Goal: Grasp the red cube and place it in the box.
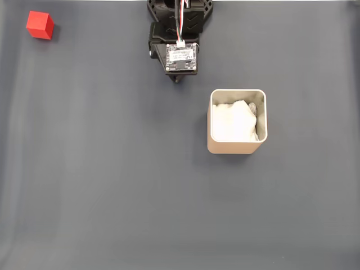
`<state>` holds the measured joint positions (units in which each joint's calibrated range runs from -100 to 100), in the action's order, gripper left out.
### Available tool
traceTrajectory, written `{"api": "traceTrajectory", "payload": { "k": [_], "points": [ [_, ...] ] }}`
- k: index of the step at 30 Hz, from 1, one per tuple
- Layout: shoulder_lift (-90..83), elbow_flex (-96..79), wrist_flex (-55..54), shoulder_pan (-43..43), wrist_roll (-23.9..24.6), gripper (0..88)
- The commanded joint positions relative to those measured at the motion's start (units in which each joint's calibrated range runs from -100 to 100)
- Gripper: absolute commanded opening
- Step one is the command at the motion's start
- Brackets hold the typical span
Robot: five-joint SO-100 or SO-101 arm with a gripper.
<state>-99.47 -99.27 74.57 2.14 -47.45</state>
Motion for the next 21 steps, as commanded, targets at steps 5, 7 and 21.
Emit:
{"api": "traceTrajectory", "payload": {
  "k": [5, 7, 21],
  "points": [
    [-0.4, -0.5, -11.3, -0.3, 0.9, 0.3],
    [-0.4, -0.3, -14.7, -0.3, 0.8, 0.3],
    [4.7, 8.7, -31.4, -0.6, 1.0, 0.3]
  ]
}}
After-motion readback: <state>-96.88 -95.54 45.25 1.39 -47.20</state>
